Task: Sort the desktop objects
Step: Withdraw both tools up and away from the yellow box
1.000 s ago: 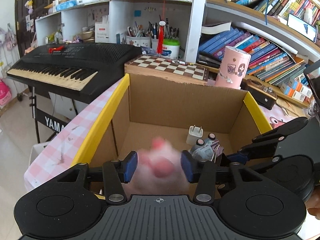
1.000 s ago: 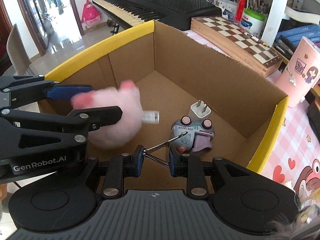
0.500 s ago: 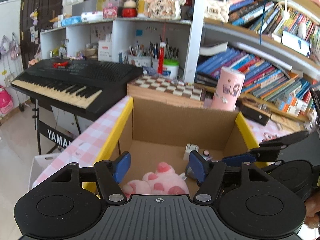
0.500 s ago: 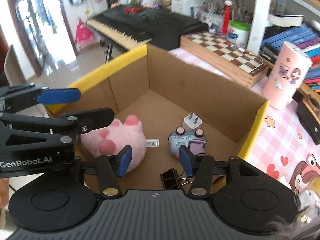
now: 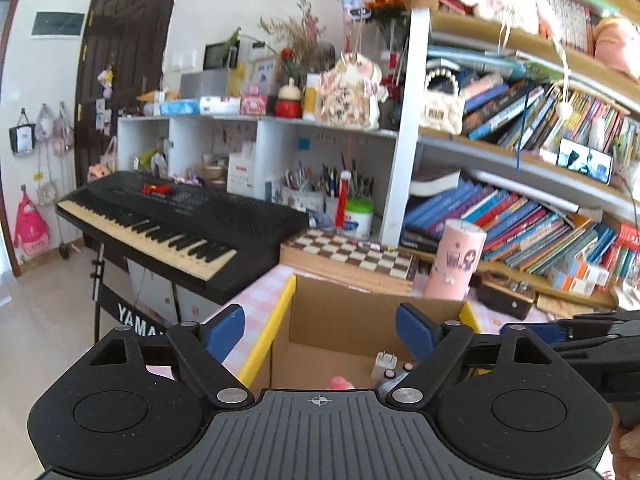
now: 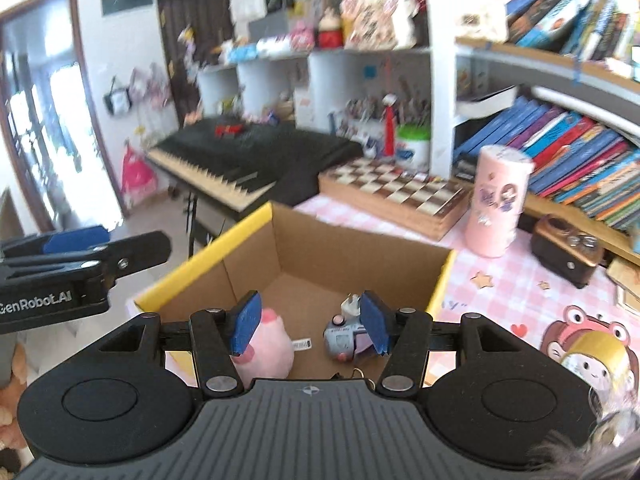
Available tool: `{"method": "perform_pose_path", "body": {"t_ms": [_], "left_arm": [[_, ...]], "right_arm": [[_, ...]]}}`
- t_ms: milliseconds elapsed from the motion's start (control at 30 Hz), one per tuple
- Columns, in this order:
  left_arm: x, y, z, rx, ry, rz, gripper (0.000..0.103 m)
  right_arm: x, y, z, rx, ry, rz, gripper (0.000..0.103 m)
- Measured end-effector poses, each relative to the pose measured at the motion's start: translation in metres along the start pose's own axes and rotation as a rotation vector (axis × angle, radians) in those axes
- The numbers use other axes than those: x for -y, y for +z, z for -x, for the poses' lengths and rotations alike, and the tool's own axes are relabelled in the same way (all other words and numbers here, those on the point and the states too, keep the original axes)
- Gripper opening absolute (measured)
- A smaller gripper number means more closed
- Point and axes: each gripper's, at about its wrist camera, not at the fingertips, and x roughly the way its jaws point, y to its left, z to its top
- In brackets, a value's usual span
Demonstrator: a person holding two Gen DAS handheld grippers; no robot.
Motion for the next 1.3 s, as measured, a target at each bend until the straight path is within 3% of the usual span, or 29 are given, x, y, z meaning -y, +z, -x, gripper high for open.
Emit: {"method": "perform_pose_path", "body": {"t_ms": [200,333,733,1300], "left_arm": [[-0.006,0.0,0.027,0.031,-0.012,0.007,0.09],[-0.01,-0.002,0.042,0.037,-0.023,0.01,0.092],[-0.024,-0.023,0.078,0.015,-0.034,0.012,0.096],[-0.034,-0.058,0.112,-0.033,-0.016,0.004,0.096]], "right_arm": [[-0.002,-0.006,0.036,0.088,-0.06,-0.061,0.053],[-0.006,-0.014,0.056,0.119,-0.126,-0.092,0.064],[-0.024,-0.058,0.096,0.113,-0.229,-0.149,0.066],[-0.055,-0.109,0.121,0.077,-0.272,-0.185,0.067]]}}
